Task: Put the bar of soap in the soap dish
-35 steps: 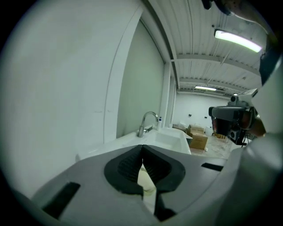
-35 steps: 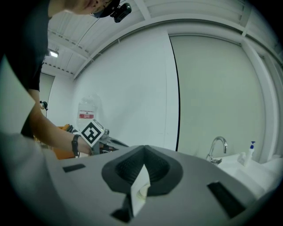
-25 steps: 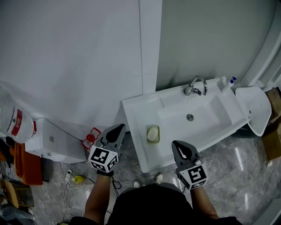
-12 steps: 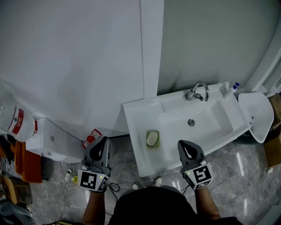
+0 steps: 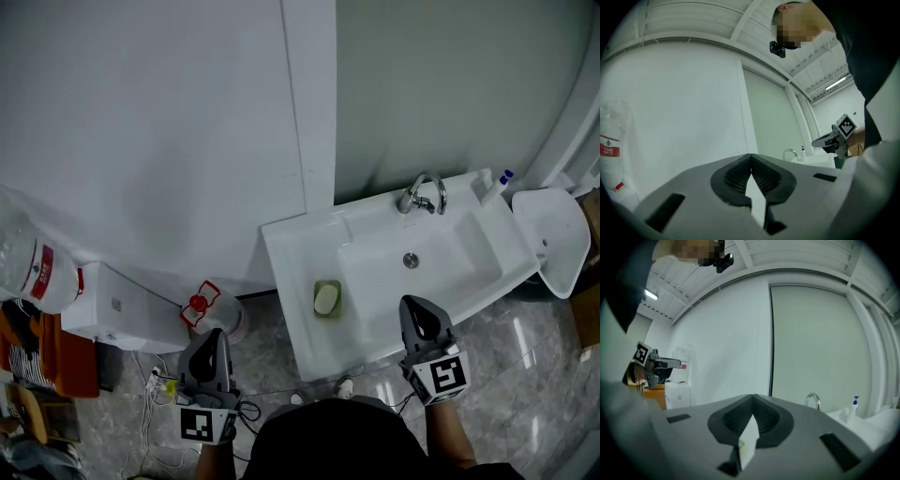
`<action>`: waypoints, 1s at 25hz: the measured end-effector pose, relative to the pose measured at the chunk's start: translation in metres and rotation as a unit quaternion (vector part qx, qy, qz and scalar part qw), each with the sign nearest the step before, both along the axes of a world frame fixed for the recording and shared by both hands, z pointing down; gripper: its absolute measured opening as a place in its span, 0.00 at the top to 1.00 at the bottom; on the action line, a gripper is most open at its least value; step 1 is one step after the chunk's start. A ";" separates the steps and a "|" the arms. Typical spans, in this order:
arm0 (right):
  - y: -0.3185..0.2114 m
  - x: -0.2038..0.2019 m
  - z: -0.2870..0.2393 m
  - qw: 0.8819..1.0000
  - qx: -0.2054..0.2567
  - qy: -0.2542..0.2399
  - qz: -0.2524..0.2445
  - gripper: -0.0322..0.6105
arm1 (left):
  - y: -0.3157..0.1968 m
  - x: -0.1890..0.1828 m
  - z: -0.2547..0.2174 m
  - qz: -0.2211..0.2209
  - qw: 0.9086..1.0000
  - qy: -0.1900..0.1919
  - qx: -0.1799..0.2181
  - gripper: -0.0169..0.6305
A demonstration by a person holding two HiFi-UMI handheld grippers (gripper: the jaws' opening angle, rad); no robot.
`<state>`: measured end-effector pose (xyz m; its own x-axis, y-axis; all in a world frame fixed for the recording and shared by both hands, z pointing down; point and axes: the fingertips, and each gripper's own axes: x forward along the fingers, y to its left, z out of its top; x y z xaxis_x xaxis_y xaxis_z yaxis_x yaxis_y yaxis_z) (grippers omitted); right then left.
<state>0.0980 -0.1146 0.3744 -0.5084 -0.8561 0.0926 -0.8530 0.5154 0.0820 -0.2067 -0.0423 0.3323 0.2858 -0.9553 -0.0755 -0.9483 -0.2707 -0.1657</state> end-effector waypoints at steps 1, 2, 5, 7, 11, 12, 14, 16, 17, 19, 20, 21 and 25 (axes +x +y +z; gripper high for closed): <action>0.001 0.003 0.000 1.000 0.001 -0.003 0.004 0.93 | 0.000 0.003 -0.003 0.002 1.000 0.000 0.005 0.94; 0.002 0.005 0.000 1.000 0.002 -0.005 0.008 0.93 | -0.001 0.006 -0.008 0.006 1.000 0.000 0.015 0.94; 0.004 0.008 -0.001 1.000 0.003 -0.010 0.013 0.93 | -0.006 0.015 -0.013 0.018 0.999 0.000 0.029 0.94; 0.004 0.008 -0.002 1.000 0.005 -0.013 0.014 0.93 | -0.009 0.022 -0.013 0.028 0.999 0.000 0.025 0.94; 0.007 0.005 -0.008 1.000 0.011 -0.019 0.016 0.93 | -0.011 0.026 -0.018 0.037 0.999 0.005 0.028 0.94; 0.008 0.004 -0.009 1.000 0.012 -0.020 0.015 0.93 | -0.011 0.025 -0.018 0.036 0.999 0.004 0.028 0.94; 0.010 0.002 -0.010 1.000 0.013 -0.021 0.014 0.93 | -0.011 0.022 -0.016 0.031 0.999 0.002 0.024 0.94; 0.013 0.002 -0.009 1.000 0.010 -0.021 0.013 0.93 | -0.010 0.022 -0.015 0.030 0.999 0.001 0.022 0.94; 0.014 0.003 -0.009 1.000 0.008 -0.020 0.013 0.93 | -0.010 0.023 -0.015 0.030 0.999 0.001 0.021 0.94; 0.015 0.005 -0.009 1.000 0.007 -0.019 0.014 0.93 | -0.009 0.024 -0.014 0.029 0.999 0.000 0.017 0.94; 0.016 0.006 -0.010 1.000 0.009 -0.017 0.014 0.93 | -0.009 0.025 -0.014 0.028 1.000 0.000 0.014 0.94; 0.016 0.006 -0.011 1.000 0.012 -0.015 0.015 0.93 | -0.008 0.025 -0.013 0.027 1.000 0.000 0.012 0.94; 0.018 0.005 -0.013 1.000 0.020 -0.013 0.011 0.93 | -0.006 0.025 -0.009 0.024 1.000 0.004 0.006 0.94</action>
<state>0.1032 -0.0963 0.3609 -0.4914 -0.8698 0.0450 -0.8661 0.4935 0.0800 -0.1820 -0.0484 0.3232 0.3312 -0.9394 -0.0886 -0.9354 -0.3145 -0.1617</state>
